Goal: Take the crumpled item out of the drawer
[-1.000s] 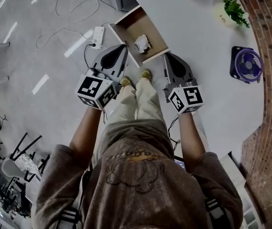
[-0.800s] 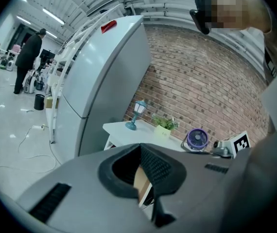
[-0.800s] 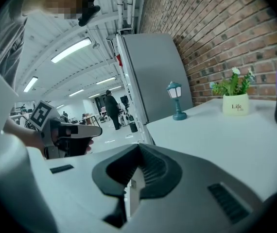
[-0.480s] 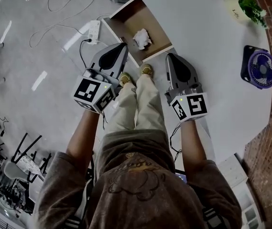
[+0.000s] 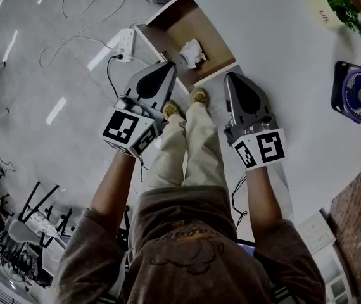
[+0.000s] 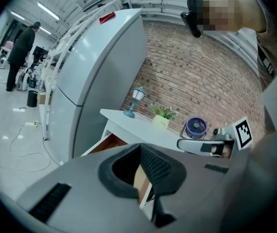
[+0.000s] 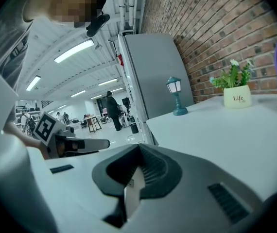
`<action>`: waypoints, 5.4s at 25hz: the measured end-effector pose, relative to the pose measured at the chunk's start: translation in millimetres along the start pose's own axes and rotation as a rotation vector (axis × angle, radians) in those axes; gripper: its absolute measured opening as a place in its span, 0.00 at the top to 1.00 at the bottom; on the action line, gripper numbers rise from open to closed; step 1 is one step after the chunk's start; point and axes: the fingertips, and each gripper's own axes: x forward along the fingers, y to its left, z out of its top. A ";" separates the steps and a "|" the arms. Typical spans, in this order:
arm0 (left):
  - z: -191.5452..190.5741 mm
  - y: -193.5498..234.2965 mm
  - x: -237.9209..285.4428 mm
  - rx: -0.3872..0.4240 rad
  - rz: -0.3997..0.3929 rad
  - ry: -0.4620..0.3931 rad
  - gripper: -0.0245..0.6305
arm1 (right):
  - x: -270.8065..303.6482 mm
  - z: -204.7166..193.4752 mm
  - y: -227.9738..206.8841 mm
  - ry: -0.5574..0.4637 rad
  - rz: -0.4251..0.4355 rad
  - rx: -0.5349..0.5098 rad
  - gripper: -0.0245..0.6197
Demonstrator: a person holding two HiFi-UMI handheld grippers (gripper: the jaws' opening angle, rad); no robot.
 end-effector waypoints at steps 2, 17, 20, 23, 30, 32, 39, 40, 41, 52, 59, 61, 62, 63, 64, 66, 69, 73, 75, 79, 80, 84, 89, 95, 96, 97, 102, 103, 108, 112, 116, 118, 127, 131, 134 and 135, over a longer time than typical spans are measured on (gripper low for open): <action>-3.5 4.0 -1.1 0.003 0.004 -0.001 0.95 | 1.9 -3.6 2.3 0.003 0.009 -0.003 0.97; -5.4 7.8 1.4 0.010 0.018 0.008 0.74 | 1.5 -11.1 -4.5 0.021 0.019 0.022 0.97; -6.0 7.2 4.6 0.018 0.011 0.018 0.67 | 2.0 -11.6 -4.9 0.022 0.019 0.024 0.97; -9.2 4.4 10.1 0.028 -0.012 0.036 0.58 | 1.5 -11.7 -6.3 0.024 0.020 0.031 0.97; -16.9 -1.0 24.9 0.088 -0.060 0.093 0.48 | 1.2 -12.7 -7.7 0.038 0.026 0.031 0.97; -21.9 -0.8 29.7 0.122 -0.075 0.119 0.48 | 1.5 -13.5 -8.8 0.039 0.022 0.035 0.97; -37.5 13.4 47.6 0.244 -0.109 0.208 0.48 | 3.2 -14.5 -7.5 0.041 0.022 0.040 0.97; -40.0 15.3 50.5 0.265 -0.116 0.224 0.48 | 3.0 -15.2 -7.0 0.043 0.022 0.041 0.97; -43.1 17.0 53.6 0.289 -0.125 0.241 0.48 | 2.9 -16.0 -6.4 0.044 0.021 0.042 0.97; -93.4 28.4 88.7 0.534 -0.294 0.490 0.48 | 0.9 -25.7 -0.2 0.056 0.019 0.060 0.97; -132.8 27.6 105.1 0.732 -0.434 0.666 0.48 | 0.3 -27.3 -2.0 0.056 0.007 0.076 0.97; -141.8 28.4 108.9 0.786 -0.468 0.703 0.48 | 0.4 -27.0 -2.6 0.054 0.003 0.080 0.97; -145.6 28.4 111.2 0.802 -0.484 0.717 0.48 | 0.4 -27.1 -3.1 0.054 0.001 0.081 0.97; -149.6 28.2 113.6 0.817 -0.501 0.731 0.48 | 0.3 -27.2 -3.9 0.055 -0.002 0.082 0.97; -154.0 28.0 115.9 0.835 -0.518 0.745 0.48 | 0.1 -27.4 -4.8 0.056 -0.005 0.083 0.97; -163.1 28.0 120.3 0.873 -0.550 0.774 0.48 | -0.4 -27.7 -6.6 0.056 -0.011 0.086 0.97; -176.1 29.0 127.7 0.903 -0.590 0.815 0.48 | -1.3 -28.0 -9.0 0.055 -0.019 0.091 0.97; -187.1 32.3 136.6 0.932 -0.630 0.858 0.48 | -1.8 -28.1 -11.6 0.059 -0.027 0.096 0.97; -193.7 36.2 139.1 0.948 -0.644 0.887 0.48 | -1.9 -29.0 -11.3 0.063 -0.025 0.096 0.97; -210.8 46.8 143.6 0.973 -0.668 0.948 0.47 | -1.3 -31.4 -9.8 0.074 -0.028 0.100 0.97; -213.9 48.6 145.0 0.982 -0.675 0.957 0.47 | -0.6 -32.0 -9.5 0.075 -0.030 0.103 0.97; -226.7 55.2 146.9 1.058 -0.712 0.999 0.47 | 2.4 -34.3 -8.7 0.081 -0.031 0.115 0.97; -238.4 56.6 150.2 1.100 -0.744 1.022 0.47 | 3.0 -37.3 -9.6 0.092 -0.033 0.120 0.97; -250.0 59.9 152.2 1.158 -0.774 1.039 0.47 | 4.3 -40.8 -9.2 0.097 -0.037 0.131 0.97; -251.7 60.5 152.8 1.167 -0.778 1.040 0.47 | 4.4 -41.5 -9.8 0.097 -0.039 0.134 0.97; -253.0 61.1 153.7 1.173 -0.779 1.041 0.47 | 4.4 -42.2 -10.7 0.097 -0.041 0.136 0.97; -260.5 62.7 154.6 1.186 -0.784 1.060 0.47 | 1.8 -43.9 -15.5 0.095 -0.048 0.140 0.97; -262.3 63.3 154.2 1.192 -0.787 1.067 0.47 | 1.4 -44.0 -16.3 0.096 -0.048 0.140 0.97; -267.7 64.4 155.1 1.208 -0.792 1.085 0.50 | 0.2 -46.2 -17.8 0.105 -0.044 0.143 0.97; -270.4 65.4 155.5 1.214 -0.792 1.089 0.51 | 0.3 -48.1 -16.9 0.113 -0.034 0.144 0.97; -271.9 65.5 156.0 1.214 -0.799 1.091 0.54 | 1.7 -49.4 -15.7 0.117 -0.023 0.142 0.97; -272.7 65.6 156.3 1.217 -0.804 1.090 0.55 | 2.9 -50.8 -15.1 0.119 -0.018 0.143 0.97; -267.7 62.9 156.6 1.198 -0.805 1.070 0.71 | 3.1 -53.3 -14.1 0.120 -0.006 0.152 0.97; -257.7 59.1 158.9 1.150 -0.776 1.045 0.74 | 1.4 -53.6 -15.0 0.119 -0.007 0.155 0.97; -247.1 56.2 158.7 1.128 -0.755 1.023 0.75 | 0.3 -51.4 -16.5 0.116 -0.011 0.156 0.97; -243.0 54.9 158.5 1.129 -0.746 1.011 0.76 | -0.6 -49.9 -16.9 0.115 -0.013 0.157 0.97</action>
